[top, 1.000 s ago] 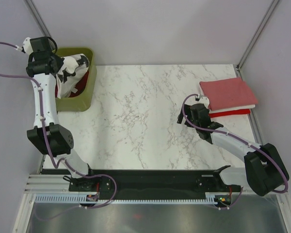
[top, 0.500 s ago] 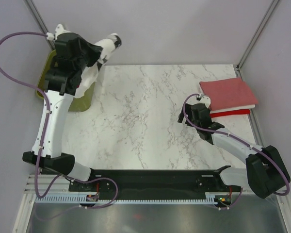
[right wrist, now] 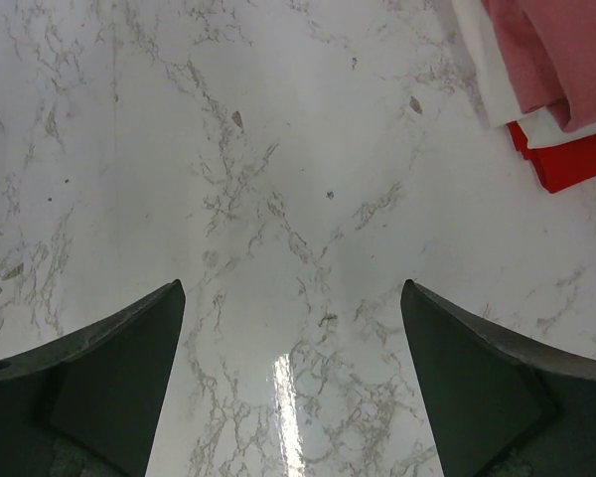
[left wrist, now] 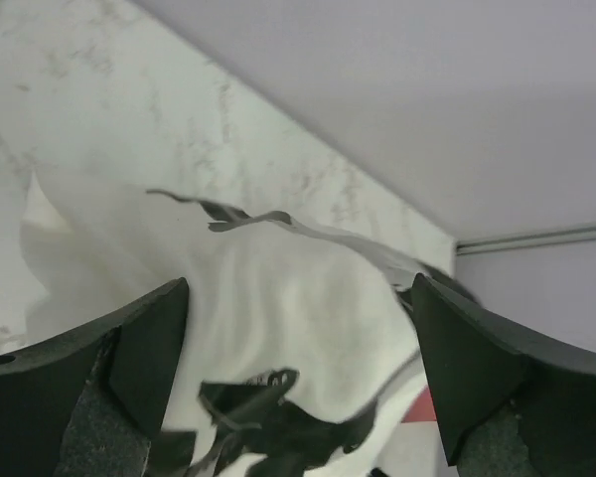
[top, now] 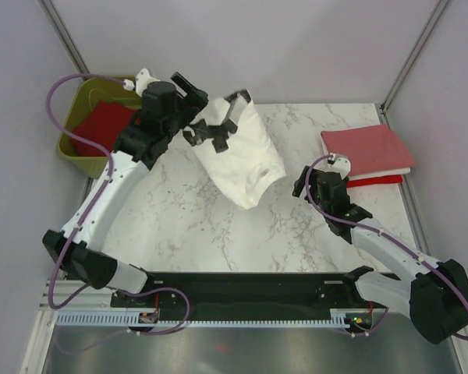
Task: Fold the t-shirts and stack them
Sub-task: Move the tshirt to the center of the board
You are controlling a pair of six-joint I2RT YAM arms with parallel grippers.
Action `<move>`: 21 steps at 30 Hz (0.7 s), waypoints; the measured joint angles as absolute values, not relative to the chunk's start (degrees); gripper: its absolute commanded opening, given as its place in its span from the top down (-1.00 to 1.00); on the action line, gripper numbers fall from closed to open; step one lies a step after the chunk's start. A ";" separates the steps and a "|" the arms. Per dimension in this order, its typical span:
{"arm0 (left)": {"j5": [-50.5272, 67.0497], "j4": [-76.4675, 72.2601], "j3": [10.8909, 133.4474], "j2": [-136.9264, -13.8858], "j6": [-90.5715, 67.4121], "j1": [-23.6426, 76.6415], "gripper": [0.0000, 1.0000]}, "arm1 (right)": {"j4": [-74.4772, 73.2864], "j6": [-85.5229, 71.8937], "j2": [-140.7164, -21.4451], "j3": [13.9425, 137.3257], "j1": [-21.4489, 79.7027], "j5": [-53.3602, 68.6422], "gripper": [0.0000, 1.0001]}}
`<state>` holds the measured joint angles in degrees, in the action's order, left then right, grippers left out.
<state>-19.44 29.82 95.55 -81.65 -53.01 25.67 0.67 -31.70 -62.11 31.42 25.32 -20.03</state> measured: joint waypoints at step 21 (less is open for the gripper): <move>-24.01 25.17 58.65 -64.77 -52.99 30.20 -0.99 | 2.22 -29.78 -75.81 32.23 26.22 -10.33 -0.47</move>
<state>-24.01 25.17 58.65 -64.77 -52.99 30.20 2.22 -29.78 -75.81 32.23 26.22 -10.33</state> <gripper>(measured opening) 0.993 0.731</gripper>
